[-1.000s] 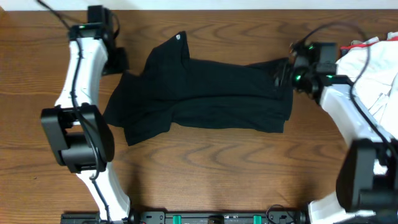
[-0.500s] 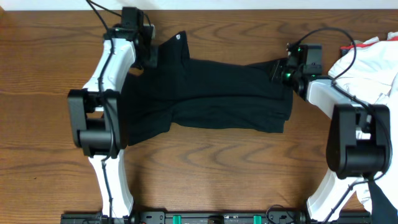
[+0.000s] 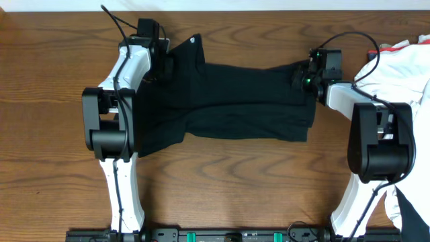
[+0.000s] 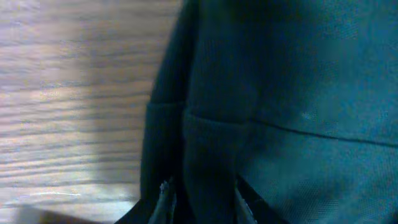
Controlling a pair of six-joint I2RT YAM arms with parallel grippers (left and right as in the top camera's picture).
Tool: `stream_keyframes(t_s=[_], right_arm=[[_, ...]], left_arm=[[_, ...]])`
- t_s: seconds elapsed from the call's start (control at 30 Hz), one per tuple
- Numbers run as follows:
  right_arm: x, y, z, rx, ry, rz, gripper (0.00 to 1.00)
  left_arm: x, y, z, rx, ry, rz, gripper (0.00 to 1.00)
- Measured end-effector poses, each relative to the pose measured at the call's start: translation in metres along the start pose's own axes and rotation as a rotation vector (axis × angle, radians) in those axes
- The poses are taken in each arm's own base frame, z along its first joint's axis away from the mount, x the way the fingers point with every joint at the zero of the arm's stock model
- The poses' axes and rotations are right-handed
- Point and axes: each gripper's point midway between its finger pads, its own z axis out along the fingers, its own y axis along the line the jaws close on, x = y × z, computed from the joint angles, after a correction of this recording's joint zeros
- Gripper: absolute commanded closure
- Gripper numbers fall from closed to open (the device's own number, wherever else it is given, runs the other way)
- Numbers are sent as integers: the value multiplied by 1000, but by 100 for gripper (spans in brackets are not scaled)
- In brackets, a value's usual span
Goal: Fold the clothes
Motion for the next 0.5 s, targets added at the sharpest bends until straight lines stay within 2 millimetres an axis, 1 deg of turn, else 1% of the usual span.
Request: stream_keyframes(t_s=[0.1, 0.17, 0.37, 0.43, 0.47, 0.5], right_arm=[[-11, -4, 5, 40, -13, 1, 82], [-18, -6, 8, 60, -17, 2, 82], [-32, -7, 13, 90, -13, -2, 80], [-35, -6, 14, 87, -4, -12, 73], [-37, -3, 14, 81, 6, -28, 64], [-39, -2, 14, 80, 13, -40, 51]], left_arm=[[-2, 10, 0, -15, -9, -15, 69], [-8, 20, 1, -24, -32, -37, 68], [-21, 61, 1, -42, -92, -157, 67], [-26, 71, 0, -40, -104, -183, 61], [-29, 74, -1, -42, -109, -188, 58], [-32, 77, -3, -43, -115, -197, 54]])
